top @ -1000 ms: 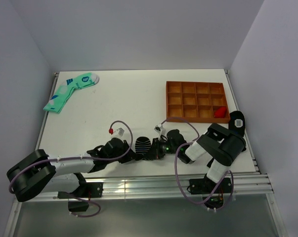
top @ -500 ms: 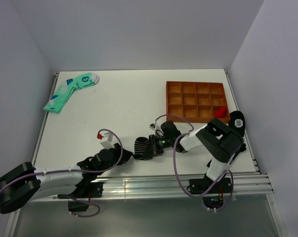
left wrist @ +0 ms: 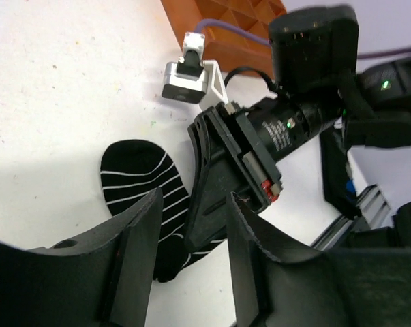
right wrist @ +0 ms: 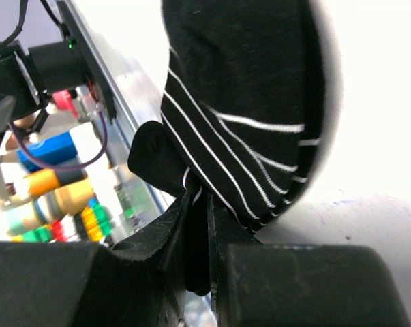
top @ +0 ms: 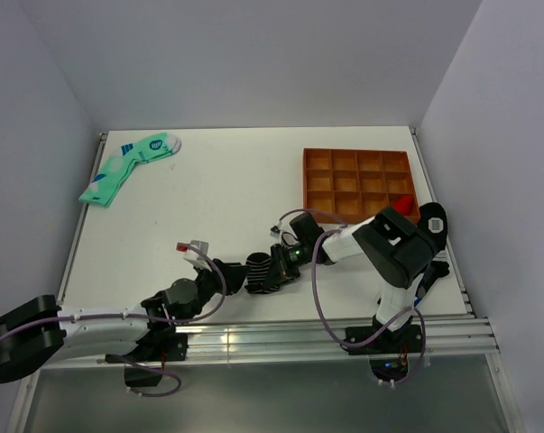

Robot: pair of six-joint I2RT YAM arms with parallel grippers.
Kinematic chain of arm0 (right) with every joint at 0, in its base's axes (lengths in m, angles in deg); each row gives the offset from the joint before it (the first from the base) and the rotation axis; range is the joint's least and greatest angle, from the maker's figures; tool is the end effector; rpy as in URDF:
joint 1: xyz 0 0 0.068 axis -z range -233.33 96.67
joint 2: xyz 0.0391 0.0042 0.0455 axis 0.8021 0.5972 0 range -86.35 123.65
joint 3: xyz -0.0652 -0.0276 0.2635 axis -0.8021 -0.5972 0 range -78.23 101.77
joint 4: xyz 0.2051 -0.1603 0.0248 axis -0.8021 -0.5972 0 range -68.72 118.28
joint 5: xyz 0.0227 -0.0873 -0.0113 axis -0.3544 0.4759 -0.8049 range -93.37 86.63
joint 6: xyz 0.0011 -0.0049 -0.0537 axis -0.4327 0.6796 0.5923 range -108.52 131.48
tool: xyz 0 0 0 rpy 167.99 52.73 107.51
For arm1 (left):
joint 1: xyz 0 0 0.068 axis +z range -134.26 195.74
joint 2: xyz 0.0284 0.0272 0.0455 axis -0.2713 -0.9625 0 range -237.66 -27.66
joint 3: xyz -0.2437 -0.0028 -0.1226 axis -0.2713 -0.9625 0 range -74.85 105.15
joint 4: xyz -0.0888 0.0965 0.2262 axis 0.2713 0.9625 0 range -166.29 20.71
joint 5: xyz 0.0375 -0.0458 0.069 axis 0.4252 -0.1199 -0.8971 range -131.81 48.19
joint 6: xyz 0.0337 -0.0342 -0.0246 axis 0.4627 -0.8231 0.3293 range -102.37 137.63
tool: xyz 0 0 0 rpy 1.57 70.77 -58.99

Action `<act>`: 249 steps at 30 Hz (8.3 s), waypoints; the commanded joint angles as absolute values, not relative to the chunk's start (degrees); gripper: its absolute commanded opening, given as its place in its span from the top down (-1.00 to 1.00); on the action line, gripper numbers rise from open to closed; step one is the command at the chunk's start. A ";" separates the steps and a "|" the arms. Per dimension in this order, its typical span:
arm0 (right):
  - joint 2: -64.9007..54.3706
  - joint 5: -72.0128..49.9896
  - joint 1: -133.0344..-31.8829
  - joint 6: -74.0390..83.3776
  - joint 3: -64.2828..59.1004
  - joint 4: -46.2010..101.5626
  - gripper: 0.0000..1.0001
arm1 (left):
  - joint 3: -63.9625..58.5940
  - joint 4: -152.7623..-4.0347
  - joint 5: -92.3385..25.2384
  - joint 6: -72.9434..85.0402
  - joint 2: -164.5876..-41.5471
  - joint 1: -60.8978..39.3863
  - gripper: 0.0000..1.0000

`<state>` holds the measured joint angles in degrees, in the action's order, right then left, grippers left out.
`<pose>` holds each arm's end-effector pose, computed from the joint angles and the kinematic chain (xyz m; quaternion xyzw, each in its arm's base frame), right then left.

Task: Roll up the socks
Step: Roll the sock at the center of the board.

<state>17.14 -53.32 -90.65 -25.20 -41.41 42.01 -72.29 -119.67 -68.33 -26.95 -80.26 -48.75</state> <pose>0.2158 0.1987 0.0917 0.1389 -0.8588 -0.4931 0.0108 0.0867 -0.1449 0.1616 -0.0245 0.7425 -0.4276 0.5150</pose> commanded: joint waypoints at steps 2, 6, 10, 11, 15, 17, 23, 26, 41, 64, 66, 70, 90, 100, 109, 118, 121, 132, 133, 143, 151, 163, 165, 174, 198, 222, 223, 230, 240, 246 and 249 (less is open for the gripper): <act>21.58 -50.21 -88.58 -18.49 -41.40 26.96 0.67 | -77.67 -127.27 -73.79 -21.66 -85.39 -51.75 -0.06; 22.20 -50.92 -87.00 -16.73 -39.30 22.14 0.67 | -76.52 -130.77 -76.09 -19.64 -91.20 -55.79 -0.04; 22.29 -49.95 -86.12 -14.71 -36.83 17.30 0.68 | -76.87 -136.93 -74.78 -18.33 -95.07 -56.77 -0.05; 22.37 -49.78 -85.85 -14.45 -36.31 16.42 0.68 | -76.44 -137.29 -74.25 -17.71 -95.77 -56.85 -0.05; 23.60 -48.46 -85.41 -12.87 -33.23 11.94 0.70 | -73.62 -137.11 -71.96 -14.37 -99.72 -57.90 -0.04; 23.78 -48.11 -85.32 -12.95 -32.79 11.49 0.70 | -73.62 -139.57 -70.21 -14.10 -101.04 -58.08 -0.04; 24.04 -47.40 -85.24 -12.86 -32.70 10.96 0.71 | -73.98 -143.18 -66.87 -12.61 -103.51 -59.14 -0.06; 23.96 -46.97 -85.24 -12.60 -32.44 10.44 0.71 | -73.27 -142.21 -66.07 -12.08 -103.86 -59.31 -0.06; 23.34 -46.35 -85.41 -11.98 -32.08 9.73 0.72 | -70.81 -145.91 -65.02 -11.11 -111.95 -59.40 -0.04; 22.81 -45.65 -85.41 -11.54 -32.61 9.29 0.74 | -69.14 -139.86 -66.34 -10.32 -104.75 -59.41 -0.11; 22.81 -45.56 -85.32 -11.54 -32.44 9.03 0.74 | -68.18 -138.62 -63.36 -10.41 -103.60 -58.53 -0.12; 22.81 -45.38 -85.41 -11.81 -32.26 9.20 0.74 | -68.26 -139.13 -57.91 -11.72 -105.79 -55.28 -0.12; 21.06 -44.68 -85.59 -11.54 -32.35 7.80 0.75 | -67.82 -145.90 -50.68 -14.10 -113.62 -51.49 -0.11; 21.23 -44.85 -85.67 -11.54 -32.61 8.24 0.75 | -66.06 -145.55 -50.51 -14.01 -117.83 -51.40 -0.05; 20.97 -44.68 -85.68 -11.46 -32.44 8.15 0.75 | -66.77 -148.18 -50.60 -15.16 -121.52 -51.40 0.03; 20.44 -44.86 -85.76 -12.07 -32.79 9.38 0.75 | -67.91 -151.97 -50.60 -16.65 -125.66 -51.32 0.24; 20.09 -44.68 -85.68 -12.25 -33.31 9.99 0.75 | -67.65 -151.62 -50.69 -16.74 -126.10 -51.32 0.38; 13.94 -39.50 -85.85 -14.53 -35.24 13.67 0.52 | -64.31 -139.61 -51.13 -18.41 -125.31 -51.06 0.99; 13.33 -39.32 -85.94 -14.79 -35.68 14.38 0.48 | -63.44 -138.36 -51.04 -18.41 -125.22 -50.97 0.99; 5.68 -35.02 -85.94 -16.55 -38.06 19.22 0.20 | -57.89 -122.81 -49.72 -21.83 -124.69 -49.82 0.99; -3.54 -27.28 -85.94 -18.49 -38.93 20.89 0.17 | -56.66 -114.71 -46.57 -24.82 -121.71 -47.63 0.99; -15.05 -27.71 -85.85 -22.53 -53.24 44.51 0.31 | -55.87 -103.73 -41.38 -29.74 -118.80 -42.18 0.99; -16.55 -28.76 -85.85 -23.14 -57.54 51.45 0.28 | -54.82 -102.23 -40.41 -30.27 -118.89 -42.00 0.99; -22.44 -28.95 -86.64 -21.74 -67.84 69.40 0.27 | -50.95 -93.09 -35.05 -32.73 -119.07 -40.33 0.99; 5.04 -24.91 -100.88 -17.34 -73.30 107.90 0.19 | -52.35 -86.84 -24.68 -34.58 -112.74 -31.63 0.99; 6.99 -13.40 -110.55 -11.81 -71.11 98.77 0.10 | -53.23 -90.35 -18.44 -35.28 -113.62 -26.80 0.99; 6.91 -12.87 -110.72 -11.63 -71.02 97.37 0.09 | -53.49 -90.79 -18.00 -35.54 -113.79 -26.62 0.99; 5.68 -6.99 -113.09 -9.00 -70.32 91.74 0.09 | -54.11 -93.26 -15.09 -36.34 -114.76 -25.30 0.99; 7.79 -3.46 -115.03 -8.38 -71.54 92.96 0.09 | -54.29 -93.34 -13.07 -36.95 -115.64 -23.19 0.99; 7.87 -0.91 -116.35 -7.68 -70.06 89.54 0.09 | -53.94 -94.13 -12.11 -38.00 -116.96 -22.31 0.99; 8.49 0.41 -117.49 -7.33 -69.17 88.04 0.09 | -53.85 -94.14 -11.75 -38.18 -117.31 -22.14 0.99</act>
<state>6.62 -3.01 -116.27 -9.40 -69.95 94.93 -52.75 -98.29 -9.43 -39.19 -115.54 -22.58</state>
